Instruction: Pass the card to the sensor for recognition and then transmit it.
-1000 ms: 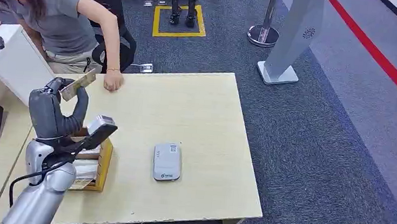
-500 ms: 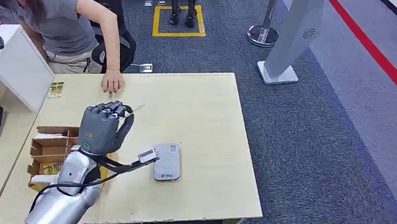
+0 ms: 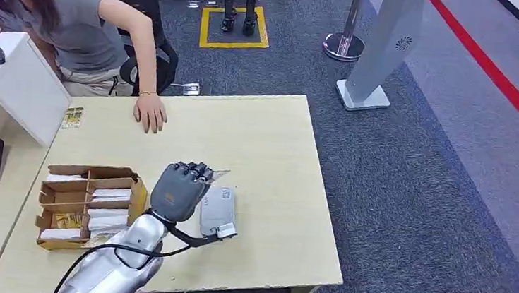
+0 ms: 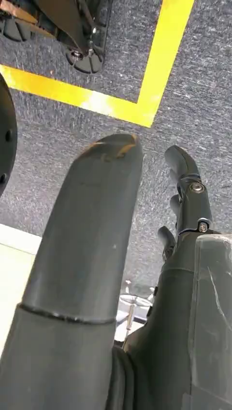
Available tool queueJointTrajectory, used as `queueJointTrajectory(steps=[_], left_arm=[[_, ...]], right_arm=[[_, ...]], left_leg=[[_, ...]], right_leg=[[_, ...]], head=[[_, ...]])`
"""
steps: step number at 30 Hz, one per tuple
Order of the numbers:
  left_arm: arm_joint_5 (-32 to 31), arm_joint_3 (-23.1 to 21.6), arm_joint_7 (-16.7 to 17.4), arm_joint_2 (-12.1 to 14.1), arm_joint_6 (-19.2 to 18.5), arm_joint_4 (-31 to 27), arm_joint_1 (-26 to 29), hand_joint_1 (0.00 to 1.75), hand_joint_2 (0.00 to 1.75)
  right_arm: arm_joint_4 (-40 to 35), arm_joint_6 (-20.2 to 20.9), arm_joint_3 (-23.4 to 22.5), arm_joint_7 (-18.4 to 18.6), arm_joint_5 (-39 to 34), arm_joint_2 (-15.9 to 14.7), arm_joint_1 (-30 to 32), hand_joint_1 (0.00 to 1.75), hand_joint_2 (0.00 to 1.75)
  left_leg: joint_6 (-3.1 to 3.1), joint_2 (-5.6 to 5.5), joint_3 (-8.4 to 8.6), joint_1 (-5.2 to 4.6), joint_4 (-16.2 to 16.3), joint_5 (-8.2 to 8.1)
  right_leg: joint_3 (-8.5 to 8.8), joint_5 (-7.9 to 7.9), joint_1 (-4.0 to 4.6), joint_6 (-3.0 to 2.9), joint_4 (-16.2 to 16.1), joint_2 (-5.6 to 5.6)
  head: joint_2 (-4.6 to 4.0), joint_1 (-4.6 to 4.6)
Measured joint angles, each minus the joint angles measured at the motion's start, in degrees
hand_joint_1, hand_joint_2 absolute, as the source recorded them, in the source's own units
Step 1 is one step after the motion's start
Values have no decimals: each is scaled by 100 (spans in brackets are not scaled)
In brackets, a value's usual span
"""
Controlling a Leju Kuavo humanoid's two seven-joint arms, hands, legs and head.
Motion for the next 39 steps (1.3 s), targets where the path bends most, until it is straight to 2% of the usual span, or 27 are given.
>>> queueJointTrajectory(steps=[11,21,31,39], left_arm=[[0,-875,359,-192,-48,1056,-373,175,175],[0,-1032,378,-282,-136,1470,-482,175,175],[0,-1085,335,-378,-597,1723,-607,175,175],[13,-1085,223,-442,-794,1821,-658,175,175]], right_arm=[[2,7,109,81,9,0,-57,0,0],[2,37,153,87,9,0,-72,0,0],[2,76,155,92,0,0,-93,0,0],[2,74,155,87,-11,0,-102,0,0]], left_leg=[[0,0,0,0,0,1],[0,0,-1,0,0,1],[1,-1,-1,0,0,1],[1,-1,-2,0,0,1]], right_leg=[[1,2,0,2,0,0],[0,2,0,2,0,0],[0,2,0,3,0,0],[0,2,0,3,0,0]], head=[[0,0],[0,0],[0,0],[0,0]])
